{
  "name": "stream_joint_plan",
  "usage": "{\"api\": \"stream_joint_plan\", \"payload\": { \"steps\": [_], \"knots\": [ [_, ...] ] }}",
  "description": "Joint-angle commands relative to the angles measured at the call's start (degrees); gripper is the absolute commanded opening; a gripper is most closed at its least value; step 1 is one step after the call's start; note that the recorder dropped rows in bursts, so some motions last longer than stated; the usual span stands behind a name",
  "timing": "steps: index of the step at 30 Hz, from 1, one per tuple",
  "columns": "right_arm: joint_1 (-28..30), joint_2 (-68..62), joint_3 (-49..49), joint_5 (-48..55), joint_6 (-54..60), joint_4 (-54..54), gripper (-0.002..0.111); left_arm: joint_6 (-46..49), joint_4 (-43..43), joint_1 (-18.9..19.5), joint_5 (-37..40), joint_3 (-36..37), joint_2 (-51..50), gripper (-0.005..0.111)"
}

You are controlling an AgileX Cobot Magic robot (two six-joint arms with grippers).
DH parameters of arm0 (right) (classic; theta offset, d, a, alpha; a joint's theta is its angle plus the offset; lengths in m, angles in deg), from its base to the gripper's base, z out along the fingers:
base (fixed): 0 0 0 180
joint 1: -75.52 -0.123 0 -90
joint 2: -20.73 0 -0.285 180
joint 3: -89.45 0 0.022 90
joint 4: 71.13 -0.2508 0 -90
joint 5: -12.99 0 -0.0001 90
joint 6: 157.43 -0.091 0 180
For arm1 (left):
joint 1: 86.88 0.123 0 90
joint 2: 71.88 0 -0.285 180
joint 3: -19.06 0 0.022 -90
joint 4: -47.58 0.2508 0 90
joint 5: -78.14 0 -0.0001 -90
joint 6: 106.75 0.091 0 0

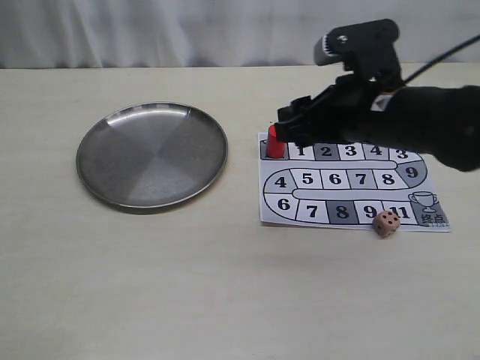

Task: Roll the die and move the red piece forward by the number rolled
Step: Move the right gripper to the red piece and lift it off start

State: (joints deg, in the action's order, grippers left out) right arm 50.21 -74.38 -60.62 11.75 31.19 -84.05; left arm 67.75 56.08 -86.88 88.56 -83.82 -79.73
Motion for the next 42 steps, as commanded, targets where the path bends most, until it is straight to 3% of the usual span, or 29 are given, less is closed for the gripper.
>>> {"api": "stream_joint_plan", "payload": {
  "steps": [1,11,24,34,38,42],
  "knots": [
    [0.19,-11.4,-10.39,1.25,5.73,0.6,0.071,-0.14,-0.21,-0.03,-0.49,0.1,0.06,0.0],
    [6.8,-32.16,-37.41,24.99,3.92,0.48,0.071,-0.14,-0.21,-0.03,-0.49,0.1,0.06,0.0],
    [7.47,-42.28,-44.66,26.87,4.2,3.91,0.069,-0.14,-0.21,-0.03,-0.49,0.1,0.06,0.0],
    [7.47,-42.44,-44.66,26.99,4.2,4.04,0.017,-0.14,-0.21,-0.03,-0.49,0.1,0.06,0.0],
    [7.47,-42.44,-44.66,27.05,4.2,3.53,0.005,-0.14,-0.21,-0.03,-0.49,0.1,0.06,0.0],
    [7.47,-41.59,-44.66,28.85,4.2,3.38,0.004,-0.14,-0.21,-0.03,-0.49,0.1,0.06,0.0]
  ]
}}
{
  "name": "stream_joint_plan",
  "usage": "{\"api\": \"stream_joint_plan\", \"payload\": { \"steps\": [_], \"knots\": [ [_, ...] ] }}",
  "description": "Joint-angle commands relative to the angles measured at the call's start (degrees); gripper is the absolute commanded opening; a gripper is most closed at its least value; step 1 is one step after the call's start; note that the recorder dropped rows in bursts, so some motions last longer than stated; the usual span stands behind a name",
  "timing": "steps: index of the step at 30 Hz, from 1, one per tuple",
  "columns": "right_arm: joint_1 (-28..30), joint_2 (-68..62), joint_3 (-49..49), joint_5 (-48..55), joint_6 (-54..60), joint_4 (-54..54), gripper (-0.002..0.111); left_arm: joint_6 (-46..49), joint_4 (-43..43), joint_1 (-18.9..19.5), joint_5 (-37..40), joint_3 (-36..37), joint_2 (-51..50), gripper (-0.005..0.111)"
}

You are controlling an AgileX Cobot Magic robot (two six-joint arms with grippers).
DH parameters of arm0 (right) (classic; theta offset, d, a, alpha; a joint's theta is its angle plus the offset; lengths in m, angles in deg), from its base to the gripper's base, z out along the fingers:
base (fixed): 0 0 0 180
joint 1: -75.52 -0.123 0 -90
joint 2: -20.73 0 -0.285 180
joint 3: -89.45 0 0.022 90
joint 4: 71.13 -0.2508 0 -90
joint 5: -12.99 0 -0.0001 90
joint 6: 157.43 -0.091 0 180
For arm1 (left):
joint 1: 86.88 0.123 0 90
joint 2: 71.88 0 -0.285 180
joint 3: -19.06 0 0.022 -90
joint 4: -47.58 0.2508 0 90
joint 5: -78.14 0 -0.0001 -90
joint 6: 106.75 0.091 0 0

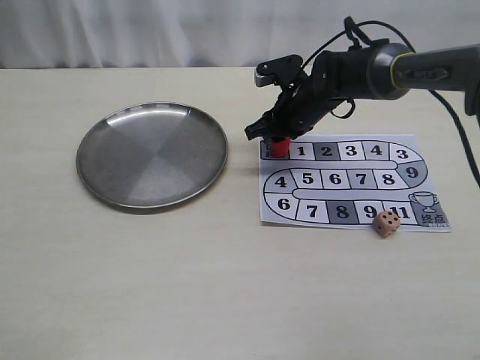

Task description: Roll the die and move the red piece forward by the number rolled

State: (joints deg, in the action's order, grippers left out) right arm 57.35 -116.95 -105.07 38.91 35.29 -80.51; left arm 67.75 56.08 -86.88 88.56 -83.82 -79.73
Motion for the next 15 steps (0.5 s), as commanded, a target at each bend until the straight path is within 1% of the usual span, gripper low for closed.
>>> {"api": "stream_joint_plan", "payload": {
  "steps": [1,7,11,15],
  "knots": [
    [0.33,1.82,-0.21,2.41,-0.02,-0.17,0.004,-0.14,-0.21,-0.03,-0.49,0.1,0.06,0.0],
    [0.74,10.3,-1.57,8.65,-0.89,4.14,0.004,-0.14,-0.21,-0.03,-0.49,0.1,0.06,0.0],
    [2.4,16.37,-1.57,8.88,-4.99,4.88,0.004,-0.14,-0.21,-0.03,-0.49,0.1,0.06,0.0],
    [3.52,18.45,-1.57,9.02,-5.49,4.75,0.004,-0.14,-0.21,-0.03,-0.49,0.1,0.06,0.0]
  ]
}}
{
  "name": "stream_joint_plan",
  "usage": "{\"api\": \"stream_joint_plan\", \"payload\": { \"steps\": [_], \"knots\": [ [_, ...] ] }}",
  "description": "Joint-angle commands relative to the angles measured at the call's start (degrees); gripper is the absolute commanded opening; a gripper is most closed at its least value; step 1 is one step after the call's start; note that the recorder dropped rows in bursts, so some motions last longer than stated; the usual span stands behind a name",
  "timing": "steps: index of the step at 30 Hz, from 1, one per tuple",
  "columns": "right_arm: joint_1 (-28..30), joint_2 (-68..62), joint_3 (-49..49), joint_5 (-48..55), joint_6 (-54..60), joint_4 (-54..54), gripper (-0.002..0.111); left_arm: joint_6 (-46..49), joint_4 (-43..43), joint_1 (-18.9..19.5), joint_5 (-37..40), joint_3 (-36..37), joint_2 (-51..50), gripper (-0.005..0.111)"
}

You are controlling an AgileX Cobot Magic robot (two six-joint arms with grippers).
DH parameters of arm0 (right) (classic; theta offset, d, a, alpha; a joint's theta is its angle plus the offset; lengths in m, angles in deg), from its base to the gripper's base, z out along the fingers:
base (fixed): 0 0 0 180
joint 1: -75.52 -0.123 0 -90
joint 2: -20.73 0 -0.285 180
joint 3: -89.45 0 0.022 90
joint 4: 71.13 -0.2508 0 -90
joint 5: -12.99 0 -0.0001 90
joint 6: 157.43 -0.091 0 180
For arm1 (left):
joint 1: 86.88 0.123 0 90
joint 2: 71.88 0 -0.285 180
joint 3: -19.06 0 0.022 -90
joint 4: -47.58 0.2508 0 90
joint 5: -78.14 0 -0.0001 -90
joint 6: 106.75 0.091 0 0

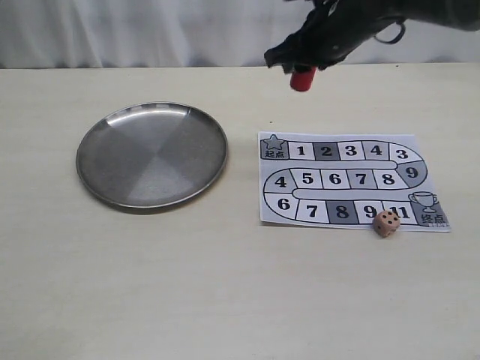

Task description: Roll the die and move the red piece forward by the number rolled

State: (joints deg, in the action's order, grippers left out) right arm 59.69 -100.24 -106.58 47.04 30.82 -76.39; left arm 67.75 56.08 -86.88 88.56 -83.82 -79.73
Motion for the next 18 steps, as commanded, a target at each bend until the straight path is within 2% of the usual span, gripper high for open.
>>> {"api": "stream_joint_plan", "payload": {
  "steps": [1,14,18],
  "knots": [
    [1.27,1.59,-0.07,1.11,-1.02,0.8,0.004,-0.14,-0.21,-0.03,-0.49,0.1,0.06,0.0],
    [1.27,-16.01,0.15,1.48,-1.02,1.68,0.004,-0.14,-0.21,-0.03,-0.49,0.1,0.06,0.0],
    [1.27,-17.24,0.15,1.76,-1.02,1.68,0.004,-0.14,-0.21,-0.03,-0.49,0.1,0.06,0.0]
  ]
}}
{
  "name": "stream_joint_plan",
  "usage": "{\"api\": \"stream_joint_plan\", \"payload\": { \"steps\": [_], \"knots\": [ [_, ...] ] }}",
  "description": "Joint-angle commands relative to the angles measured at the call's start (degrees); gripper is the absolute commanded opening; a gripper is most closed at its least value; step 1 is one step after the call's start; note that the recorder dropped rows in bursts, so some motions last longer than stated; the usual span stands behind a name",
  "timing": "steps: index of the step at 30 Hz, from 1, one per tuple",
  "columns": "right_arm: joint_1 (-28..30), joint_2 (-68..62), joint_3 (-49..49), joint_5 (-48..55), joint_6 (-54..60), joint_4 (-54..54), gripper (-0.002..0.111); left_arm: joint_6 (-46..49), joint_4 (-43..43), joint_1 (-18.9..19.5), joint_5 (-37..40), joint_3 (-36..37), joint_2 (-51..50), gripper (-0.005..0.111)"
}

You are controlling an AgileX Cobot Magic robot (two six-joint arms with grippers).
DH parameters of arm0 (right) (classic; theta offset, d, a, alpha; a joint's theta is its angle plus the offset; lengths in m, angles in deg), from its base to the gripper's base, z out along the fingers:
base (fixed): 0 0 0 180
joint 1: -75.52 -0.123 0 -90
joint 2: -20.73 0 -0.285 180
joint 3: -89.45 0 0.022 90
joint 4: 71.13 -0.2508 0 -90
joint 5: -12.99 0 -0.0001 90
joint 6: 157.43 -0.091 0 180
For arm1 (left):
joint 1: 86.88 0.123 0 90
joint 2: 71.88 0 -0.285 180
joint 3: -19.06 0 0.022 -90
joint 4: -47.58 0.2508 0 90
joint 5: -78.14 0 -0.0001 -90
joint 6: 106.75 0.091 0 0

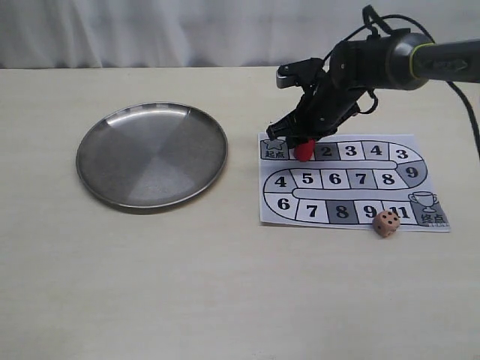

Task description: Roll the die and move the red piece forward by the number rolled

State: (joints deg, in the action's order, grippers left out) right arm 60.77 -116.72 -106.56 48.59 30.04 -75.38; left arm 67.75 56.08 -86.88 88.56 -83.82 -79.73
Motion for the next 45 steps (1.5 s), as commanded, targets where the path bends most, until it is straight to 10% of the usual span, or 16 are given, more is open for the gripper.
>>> {"api": "stream_joint_plan", "payload": {
  "steps": [1,27,45],
  "knots": [
    [0.19,-0.65,0.13,0.21,-0.24,0.68,0.004,-0.14,-0.21,-0.03,-0.49,0.1,0.06,0.0],
    [0.23,13.52,-0.08,1.6,-11.36,18.88,0.004,-0.14,-0.21,-0.03,-0.49,0.1,0.06,0.0],
    [3.95,1.27,6.03,-6.63,-7.46,4.92,0.004,-0.14,-0.21,-0.03,-0.49,0.1,0.06,0.0]
  ]
}}
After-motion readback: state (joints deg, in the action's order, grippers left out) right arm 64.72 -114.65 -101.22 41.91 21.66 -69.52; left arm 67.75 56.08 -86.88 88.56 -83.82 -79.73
